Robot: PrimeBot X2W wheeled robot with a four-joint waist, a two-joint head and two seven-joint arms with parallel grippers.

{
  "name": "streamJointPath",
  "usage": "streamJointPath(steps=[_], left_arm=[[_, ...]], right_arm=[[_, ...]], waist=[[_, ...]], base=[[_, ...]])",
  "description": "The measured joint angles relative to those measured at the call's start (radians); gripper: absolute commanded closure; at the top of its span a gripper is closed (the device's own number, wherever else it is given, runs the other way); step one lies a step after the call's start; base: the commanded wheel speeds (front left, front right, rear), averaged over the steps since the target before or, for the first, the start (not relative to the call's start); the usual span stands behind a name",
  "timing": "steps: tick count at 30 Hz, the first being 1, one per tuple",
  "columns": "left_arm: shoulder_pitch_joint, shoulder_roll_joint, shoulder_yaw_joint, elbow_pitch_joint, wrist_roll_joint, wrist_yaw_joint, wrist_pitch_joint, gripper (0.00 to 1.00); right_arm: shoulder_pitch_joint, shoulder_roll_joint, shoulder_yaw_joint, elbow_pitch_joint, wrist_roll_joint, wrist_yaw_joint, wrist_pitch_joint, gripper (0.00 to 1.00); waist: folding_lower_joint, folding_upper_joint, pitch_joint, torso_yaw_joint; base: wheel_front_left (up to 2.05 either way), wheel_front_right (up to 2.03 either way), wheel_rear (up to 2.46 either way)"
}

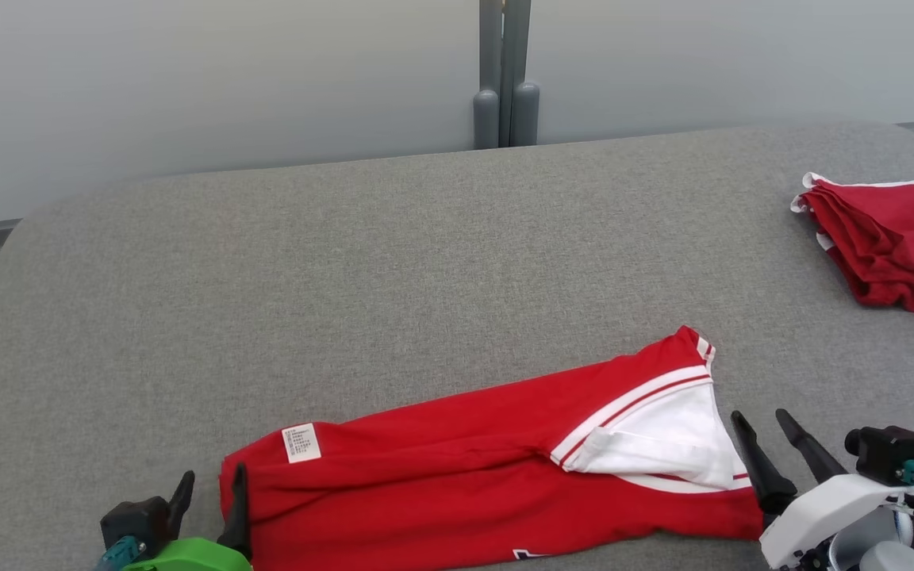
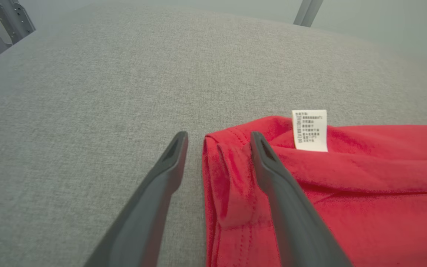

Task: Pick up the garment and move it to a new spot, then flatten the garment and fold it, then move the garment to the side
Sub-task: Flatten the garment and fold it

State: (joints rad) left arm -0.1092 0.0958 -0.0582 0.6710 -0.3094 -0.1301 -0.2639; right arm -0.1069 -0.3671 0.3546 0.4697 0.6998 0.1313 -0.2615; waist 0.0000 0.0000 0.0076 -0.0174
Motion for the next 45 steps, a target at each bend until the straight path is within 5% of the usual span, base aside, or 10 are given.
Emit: streamJointPath(steps=[8, 20, 38, 42, 45], left_arm=[[0.071, -0.021, 0.085, -0.093, 0.067, 0.028, 0.0, 0.0], [0.105, -0.044, 0.113, -0.169, 0.11, 0.025, 0.0, 0.0], [0.121, -0.045, 0.076, -0.177, 0.059, 0.035, 0.0, 0.0], [0.119, -0.045, 0.062, -0.177, 0.054, 0.038, 0.0, 0.0], [0.118, -0.045, 0.054, -0.176, 0.049, 0.042, 0.0, 0.0]], right_arm=[[0.023, 0.021, -0.055, -0.053, -0.072, 0.0, 0.0, 0.0], [0.004, 0.03, 0.166, -0.072, -0.076, 0.0, 0.0, 0.0], [-0.179, -0.127, 0.416, -0.058, -0.049, 0.0, 0.087, 0.0], [-0.213, -0.158, 0.466, -0.063, -0.013, 0.0, 0.138, 0.2], [-0.229, -0.176, 0.497, -0.067, 0.01, 0.0, 0.161, 0.54]], waist=[[0.0, 0.0, 0.001, 0.015], [0.0, 0.0, -0.006, 0.073], [0.0, 0.0, 0.015, 0.121], [0.0, 0.0001, 0.018, 0.127], [0.0, 0.0, 0.02, 0.135]], base=[[0.0, 0.0, 0.0], [0.0, 0.0, 0.0], [0.0, 0.0, 0.0], [0.0, 0.0, 0.0], [0.0, 0.0, 0.0]])
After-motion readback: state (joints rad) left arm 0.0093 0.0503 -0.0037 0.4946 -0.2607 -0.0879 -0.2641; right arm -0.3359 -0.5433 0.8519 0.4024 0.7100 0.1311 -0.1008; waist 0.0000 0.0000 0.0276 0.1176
